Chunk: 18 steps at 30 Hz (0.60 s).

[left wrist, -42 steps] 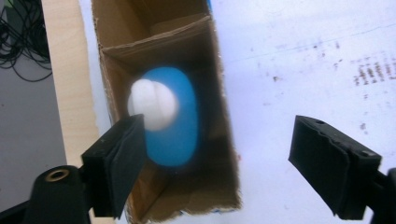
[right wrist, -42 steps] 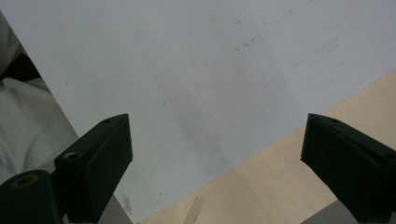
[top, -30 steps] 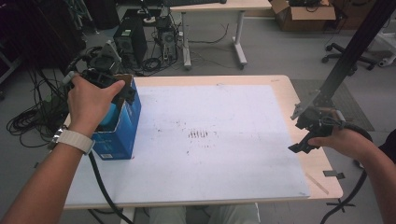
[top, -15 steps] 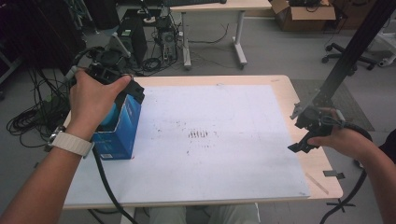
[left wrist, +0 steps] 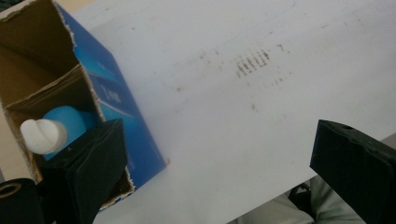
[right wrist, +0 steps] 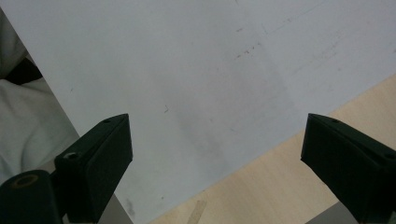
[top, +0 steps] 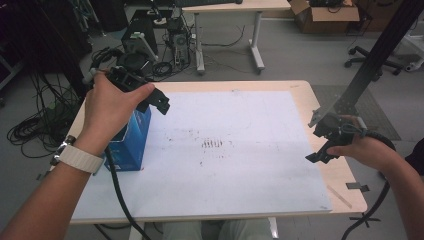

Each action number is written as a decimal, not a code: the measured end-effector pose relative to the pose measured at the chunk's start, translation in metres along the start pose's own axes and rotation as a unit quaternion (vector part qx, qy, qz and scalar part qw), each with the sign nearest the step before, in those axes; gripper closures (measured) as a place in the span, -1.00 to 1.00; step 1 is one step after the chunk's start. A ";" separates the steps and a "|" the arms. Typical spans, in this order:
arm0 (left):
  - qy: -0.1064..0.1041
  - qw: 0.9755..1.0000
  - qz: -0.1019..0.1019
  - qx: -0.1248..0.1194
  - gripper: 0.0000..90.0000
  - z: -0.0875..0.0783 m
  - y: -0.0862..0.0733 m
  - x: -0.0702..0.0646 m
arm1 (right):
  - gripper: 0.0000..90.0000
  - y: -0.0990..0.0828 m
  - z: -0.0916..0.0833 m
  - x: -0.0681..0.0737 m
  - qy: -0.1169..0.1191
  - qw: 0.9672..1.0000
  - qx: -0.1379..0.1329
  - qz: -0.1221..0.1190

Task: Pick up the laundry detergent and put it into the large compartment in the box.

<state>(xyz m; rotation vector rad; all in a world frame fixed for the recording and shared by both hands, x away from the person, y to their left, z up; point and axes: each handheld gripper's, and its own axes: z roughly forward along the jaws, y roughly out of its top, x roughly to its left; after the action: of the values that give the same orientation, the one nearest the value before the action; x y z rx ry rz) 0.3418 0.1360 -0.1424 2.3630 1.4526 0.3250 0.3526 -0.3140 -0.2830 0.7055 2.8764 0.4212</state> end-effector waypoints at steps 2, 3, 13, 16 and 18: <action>-0.009 1.000 0.011 -0.002 -0.90 0.001 0.001 -0.007 | -0.81 0.001 0.000 0.000 0.000 1.000 0.000 -0.001; -0.016 1.000 0.018 -0.003 -0.91 0.002 0.002 -0.010 | -0.81 0.001 0.000 0.000 0.000 1.000 0.000 -0.001; -0.063 0.993 0.097 0.007 -0.89 0.022 0.007 -0.048 | -0.81 0.003 0.005 0.000 0.004 1.000 0.002 -0.002; -0.067 0.992 0.107 0.011 -0.87 0.028 0.008 -0.053 | -0.81 0.002 0.006 0.000 0.005 1.000 0.001 -0.002; -0.070 0.991 0.111 0.017 -0.87 0.032 0.009 -0.054 | -0.81 0.001 0.006 0.000 0.005 1.000 0.001 -0.002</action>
<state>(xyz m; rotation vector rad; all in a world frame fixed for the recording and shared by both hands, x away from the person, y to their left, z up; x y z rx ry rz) 0.3369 0.0785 -0.1688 2.5250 1.1438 0.1850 0.3545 -0.3115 -0.2879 0.6995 2.8868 0.4217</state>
